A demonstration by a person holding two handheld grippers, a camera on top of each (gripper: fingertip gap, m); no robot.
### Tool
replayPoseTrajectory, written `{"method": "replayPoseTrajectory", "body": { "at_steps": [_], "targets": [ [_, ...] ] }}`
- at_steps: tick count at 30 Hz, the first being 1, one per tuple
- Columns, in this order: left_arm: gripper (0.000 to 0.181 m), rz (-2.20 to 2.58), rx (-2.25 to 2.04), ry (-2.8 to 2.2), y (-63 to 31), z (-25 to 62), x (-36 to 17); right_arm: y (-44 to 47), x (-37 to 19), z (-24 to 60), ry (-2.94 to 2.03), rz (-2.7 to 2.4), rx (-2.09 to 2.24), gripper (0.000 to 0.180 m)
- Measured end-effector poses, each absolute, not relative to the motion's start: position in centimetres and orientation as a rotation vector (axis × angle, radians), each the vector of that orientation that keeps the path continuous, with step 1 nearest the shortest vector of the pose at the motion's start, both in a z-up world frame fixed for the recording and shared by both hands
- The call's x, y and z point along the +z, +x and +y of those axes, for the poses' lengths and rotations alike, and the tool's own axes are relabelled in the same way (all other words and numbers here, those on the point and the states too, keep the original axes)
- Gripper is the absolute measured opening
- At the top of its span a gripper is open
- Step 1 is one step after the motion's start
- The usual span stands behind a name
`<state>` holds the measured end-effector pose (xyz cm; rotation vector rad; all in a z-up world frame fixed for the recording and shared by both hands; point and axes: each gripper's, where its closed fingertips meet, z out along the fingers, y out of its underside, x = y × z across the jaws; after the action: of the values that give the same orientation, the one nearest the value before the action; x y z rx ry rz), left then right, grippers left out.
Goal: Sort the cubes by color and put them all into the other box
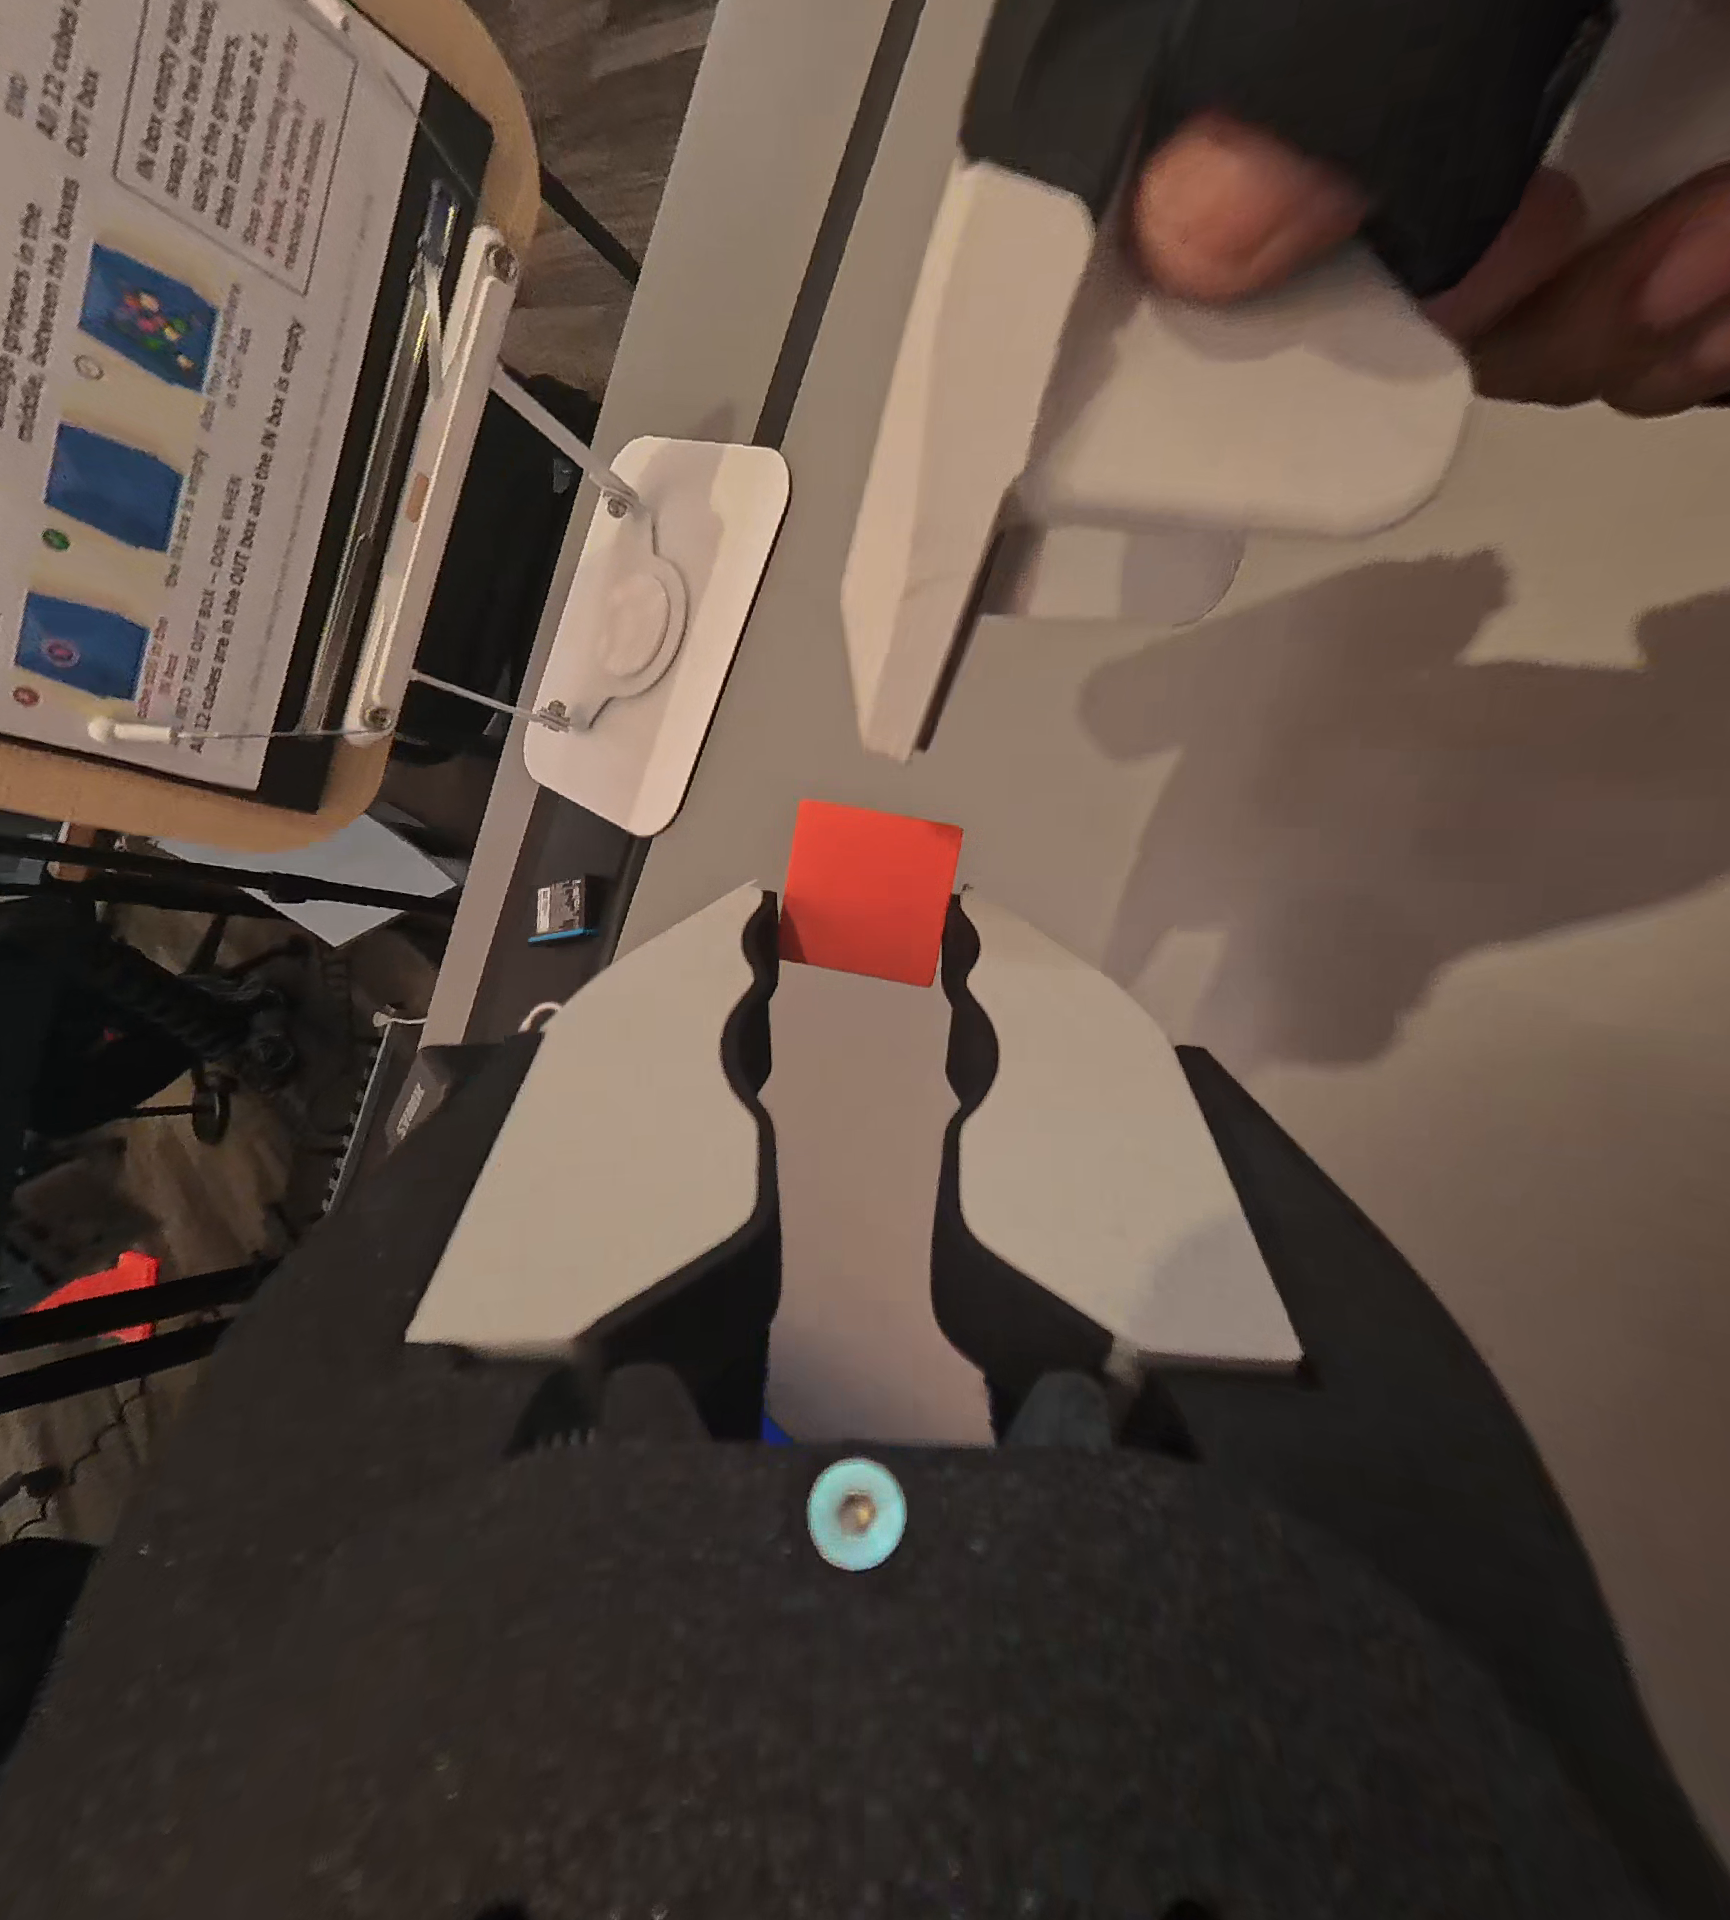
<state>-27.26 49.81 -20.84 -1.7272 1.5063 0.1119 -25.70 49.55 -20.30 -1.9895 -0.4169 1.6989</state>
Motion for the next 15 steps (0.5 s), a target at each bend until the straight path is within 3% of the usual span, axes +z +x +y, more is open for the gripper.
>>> {"method": "replayPoseTrajectory", "body": {
  "at_steps": [4,7,11,15],
  "targets": [
    [0.03,1.513,0.106,-1.716,-25.8,49.7,-21.2,-26.2,-20.8,49.6,-2.007,-0.406,1.74,0.063],
    [0.029,1.507,0.099,-1.706,-25.0,49.7,-21.1,-26.4,-20.4,49.1,-1.962,-0.434,1.832,0.029],
    [0.039,1.468,-0.019,-1.699,-24.1,49.3,-21.0,-25.1,-20.4,49.1,-1.987,-0.454,1.788,0.028],
    [0.076,1.397,-0.254,-1.746,-23.9,48.1,-20.9,-20.3,-19.7,49.4,-2.037,-0.495,1.616,0.029]
  ]
}}
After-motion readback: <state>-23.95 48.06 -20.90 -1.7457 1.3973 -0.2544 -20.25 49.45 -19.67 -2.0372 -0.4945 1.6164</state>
